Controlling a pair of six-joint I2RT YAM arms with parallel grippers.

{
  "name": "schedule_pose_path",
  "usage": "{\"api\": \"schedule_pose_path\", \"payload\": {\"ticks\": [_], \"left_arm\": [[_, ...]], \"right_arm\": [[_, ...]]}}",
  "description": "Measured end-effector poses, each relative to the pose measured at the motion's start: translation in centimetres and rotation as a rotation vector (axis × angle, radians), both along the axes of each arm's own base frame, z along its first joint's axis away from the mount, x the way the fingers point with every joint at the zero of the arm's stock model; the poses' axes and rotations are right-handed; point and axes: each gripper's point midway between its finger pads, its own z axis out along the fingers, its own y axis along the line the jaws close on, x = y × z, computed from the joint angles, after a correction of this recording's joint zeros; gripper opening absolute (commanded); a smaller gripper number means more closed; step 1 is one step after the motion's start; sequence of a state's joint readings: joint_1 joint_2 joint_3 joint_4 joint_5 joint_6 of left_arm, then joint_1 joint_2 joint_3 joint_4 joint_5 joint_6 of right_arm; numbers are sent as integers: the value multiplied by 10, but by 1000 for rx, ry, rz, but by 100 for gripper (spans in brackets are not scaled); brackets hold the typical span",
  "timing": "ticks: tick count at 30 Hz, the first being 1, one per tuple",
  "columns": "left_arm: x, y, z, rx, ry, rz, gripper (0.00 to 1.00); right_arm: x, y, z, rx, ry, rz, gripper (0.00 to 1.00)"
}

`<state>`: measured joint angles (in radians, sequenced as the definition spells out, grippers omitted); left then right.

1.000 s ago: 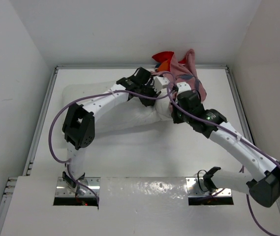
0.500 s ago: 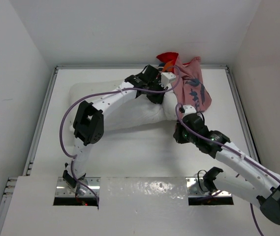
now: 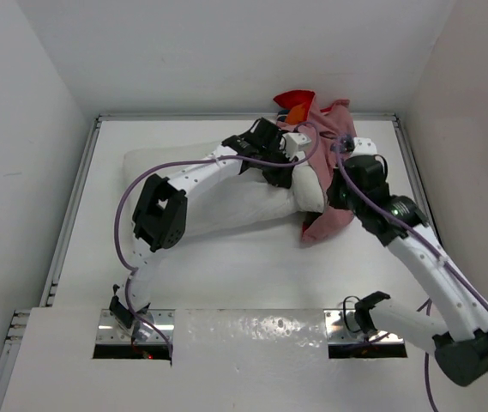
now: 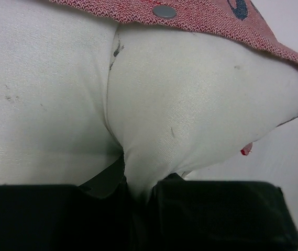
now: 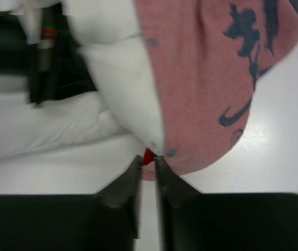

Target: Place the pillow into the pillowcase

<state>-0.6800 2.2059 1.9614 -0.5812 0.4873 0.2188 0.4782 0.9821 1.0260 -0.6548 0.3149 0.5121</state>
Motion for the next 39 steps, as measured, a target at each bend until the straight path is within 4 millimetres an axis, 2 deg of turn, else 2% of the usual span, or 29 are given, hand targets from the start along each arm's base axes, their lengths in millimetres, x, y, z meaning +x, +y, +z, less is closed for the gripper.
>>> {"api": "schedule_pose_path", "payload": {"ticks": [1,2,4,6,9,11,14,15,22,24,28,30,34,35,37,39], "left_arm": [[0,0,0,1,-3,-6,0],[0,0,0,4,-5,-11,0],[0,1,0,9,-13,-19,0],[-1,2,0,15,-18,-25,0],[-1,2,0,18,-21,-30,0],[-2,2,-1,20,-22,-32,0],[-1,3,-1,25,-26,-32,0],[-1,3,-1,25,-28,-34,0],[0,3,-2,34,-39,-33,0],[5,6,-3,41,-43,-12,0],[21,7,0,65,-74,25,0],[22,7,4,67,-87,17,0],[19,6,3,77,-103,-12,0],[18,6,1,83,-105,-18,0],[17,7,-3,93,-106,-20,0],[16,8,-6,100,-103,-23,0]], "right_arm": [[9,-6,-7,-13,16,-26,43],[17,-11,-18,-32,39,-44,50],[26,-16,-48,-78,121,-48,48],[34,-17,-72,-107,183,-37,39],[50,-17,-92,-122,220,-24,28],[60,-16,-99,-128,233,-18,22],[73,-16,-104,-134,224,-19,11],[76,-17,-105,-136,223,-21,0],[78,-22,-105,-155,227,-13,0],[75,-17,-96,-175,226,15,4],[66,-8,-71,-157,158,56,0],[59,-7,-63,-136,108,61,0],[52,-11,-75,-147,107,70,0],[52,-11,-79,-156,122,73,7],[53,-12,-84,-169,137,72,27],[54,-14,-85,-189,145,75,30]]}}
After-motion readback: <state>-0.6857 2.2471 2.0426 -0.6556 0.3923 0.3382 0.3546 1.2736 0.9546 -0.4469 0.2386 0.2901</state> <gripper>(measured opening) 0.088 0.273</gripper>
